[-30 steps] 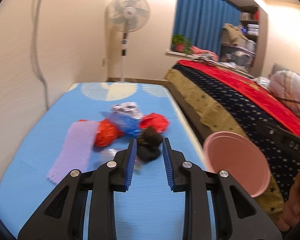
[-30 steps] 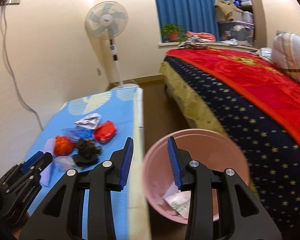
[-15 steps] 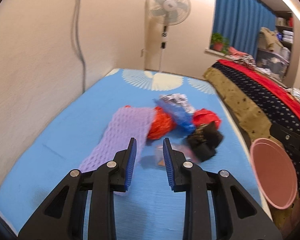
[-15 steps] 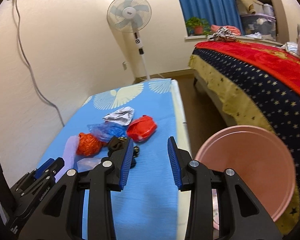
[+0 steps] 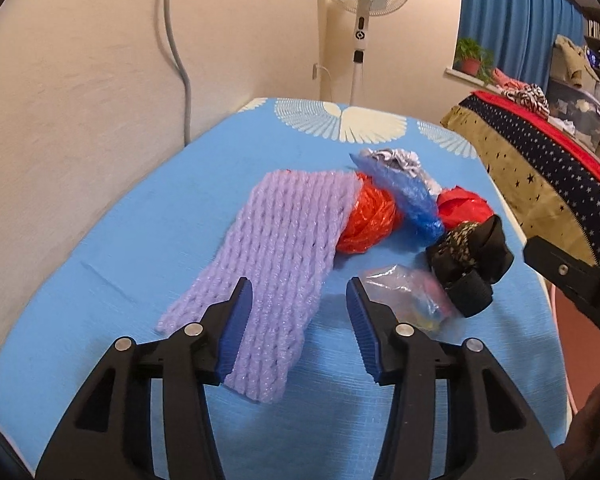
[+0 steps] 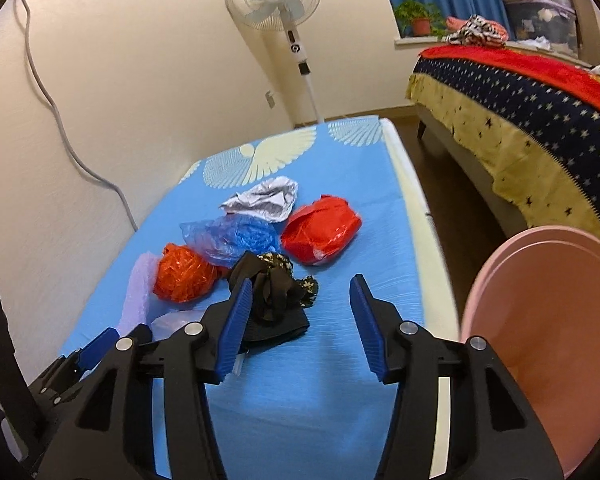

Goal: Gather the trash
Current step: 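Move both tools back to the mattress and grasp the black cloth with the right tool, then grasp the purple foam net with the left tool while the right tool lifts the black cloth, then carry the foam net and black cloth in both tools over the pink bin, then open both tools to drop the foam net and cloth into the bin, then move both open tools back over the mattress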

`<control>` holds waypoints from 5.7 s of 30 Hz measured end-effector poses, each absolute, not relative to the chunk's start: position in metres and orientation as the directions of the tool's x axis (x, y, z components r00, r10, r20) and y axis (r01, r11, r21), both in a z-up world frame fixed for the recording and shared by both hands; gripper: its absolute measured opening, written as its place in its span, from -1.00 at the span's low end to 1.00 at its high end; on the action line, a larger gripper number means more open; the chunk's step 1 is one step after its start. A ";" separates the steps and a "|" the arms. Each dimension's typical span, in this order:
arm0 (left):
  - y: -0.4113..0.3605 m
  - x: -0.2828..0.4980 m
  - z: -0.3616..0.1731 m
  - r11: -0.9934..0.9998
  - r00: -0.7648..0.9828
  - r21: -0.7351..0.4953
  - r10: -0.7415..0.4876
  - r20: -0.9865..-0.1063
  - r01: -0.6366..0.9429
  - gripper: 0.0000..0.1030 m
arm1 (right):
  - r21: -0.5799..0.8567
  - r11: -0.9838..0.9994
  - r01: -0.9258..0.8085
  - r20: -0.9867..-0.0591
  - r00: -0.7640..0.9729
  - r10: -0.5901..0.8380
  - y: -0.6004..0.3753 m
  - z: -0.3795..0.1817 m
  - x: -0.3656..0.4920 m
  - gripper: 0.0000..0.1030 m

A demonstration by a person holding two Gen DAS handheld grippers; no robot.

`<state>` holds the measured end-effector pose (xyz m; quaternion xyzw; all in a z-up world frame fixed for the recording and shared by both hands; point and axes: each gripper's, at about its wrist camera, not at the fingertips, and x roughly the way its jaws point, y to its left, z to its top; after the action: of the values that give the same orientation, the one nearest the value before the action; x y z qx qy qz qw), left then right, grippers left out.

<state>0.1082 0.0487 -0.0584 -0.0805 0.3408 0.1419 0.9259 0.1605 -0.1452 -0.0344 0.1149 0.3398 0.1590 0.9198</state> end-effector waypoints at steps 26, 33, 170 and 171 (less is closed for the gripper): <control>0.062 0.117 -0.062 0.943 0.718 -0.164 0.101 -0.689 -0.290 -0.95 | 0.273 0.904 -0.329 -0.578 0.695 0.427 -0.110 -0.012 0.164 -0.87; 0.062 0.103 -0.047 0.943 0.761 -0.194 0.087 -0.642 -0.271 -0.96 | 0.270 0.906 -0.325 -0.541 0.727 0.422 -0.119 0.010 0.146 -0.87; 0.005 0.081 -0.016 0.979 0.852 -0.201 -0.079 -0.518 -0.031 -0.39 | 0.309 0.949 -0.067 -0.509 0.831 0.224 -0.216 0.036 0.098 -0.56; 0.010 0.082 -0.018 0.978 0.851 -0.200 -0.057 -0.522 -0.057 -0.39 | 0.308 0.949 -0.074 -0.512 0.827 0.231 -0.212 0.034 0.100 -0.56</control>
<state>0.0818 0.0104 -0.0176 -0.1046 0.2727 0.0001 0.9564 0.0995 -0.2118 0.0335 0.1388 0.2827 0.0805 0.9457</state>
